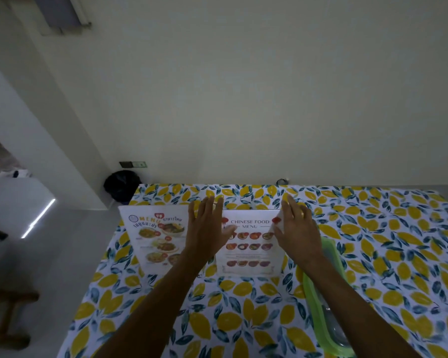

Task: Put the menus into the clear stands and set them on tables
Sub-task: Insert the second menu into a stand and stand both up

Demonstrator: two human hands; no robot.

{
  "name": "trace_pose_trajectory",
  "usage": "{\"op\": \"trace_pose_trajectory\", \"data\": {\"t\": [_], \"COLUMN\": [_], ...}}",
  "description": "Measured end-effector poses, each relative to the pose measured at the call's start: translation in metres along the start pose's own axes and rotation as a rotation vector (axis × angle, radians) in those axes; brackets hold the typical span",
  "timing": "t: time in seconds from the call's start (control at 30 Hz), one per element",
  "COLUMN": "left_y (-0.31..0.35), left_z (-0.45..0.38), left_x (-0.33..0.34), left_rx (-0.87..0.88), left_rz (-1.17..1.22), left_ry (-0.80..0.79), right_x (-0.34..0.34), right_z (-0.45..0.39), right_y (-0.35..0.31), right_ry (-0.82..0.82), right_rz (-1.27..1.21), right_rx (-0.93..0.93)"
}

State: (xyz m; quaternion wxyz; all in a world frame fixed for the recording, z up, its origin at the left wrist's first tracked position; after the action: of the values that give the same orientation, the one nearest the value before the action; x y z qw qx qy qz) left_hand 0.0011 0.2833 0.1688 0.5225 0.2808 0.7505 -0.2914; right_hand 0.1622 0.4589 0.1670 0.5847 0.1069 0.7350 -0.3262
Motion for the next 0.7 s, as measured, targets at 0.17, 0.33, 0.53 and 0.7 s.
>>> {"op": "trace_pose_trajectory", "data": {"t": [0.17, 0.33, 0.53, 0.7], "left_y": [-0.004, -0.006, -0.006, -0.013], "left_z": [-0.002, -0.001, 0.004, 0.018], "left_x": [-0.008, -0.009, -0.013, -0.018], "left_rx": [0.045, 0.066, 0.068, 0.071], "left_rz": [0.015, -0.019, -0.015, -0.034], "left_ry": [0.001, -0.037, -0.06, -0.061], "right_x": [-0.009, -0.017, -0.025, -0.028], "right_z": [-0.003, -0.001, 0.009, 0.019], "right_y": [-0.008, -0.014, -0.017, -0.026], "right_ry": [-0.085, -0.129, -0.111, -0.096], "right_rz": [0.023, 0.035, 0.058, 0.079], "right_rx": [-0.011, -0.01, -0.006, 0.003]}}
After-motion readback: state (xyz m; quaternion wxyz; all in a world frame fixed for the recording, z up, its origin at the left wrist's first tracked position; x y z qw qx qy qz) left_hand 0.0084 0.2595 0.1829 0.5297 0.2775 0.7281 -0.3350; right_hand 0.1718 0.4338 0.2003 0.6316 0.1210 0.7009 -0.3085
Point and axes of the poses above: each hand's wrist, its own z-axis away from the middle knuckle, its own x-axis out of the palm, y = z × x, the point moved 3 cm from there along -z, towards the middle knuckle, and after that the axes turned 13 degrees about -z, right-handed, at the moved point
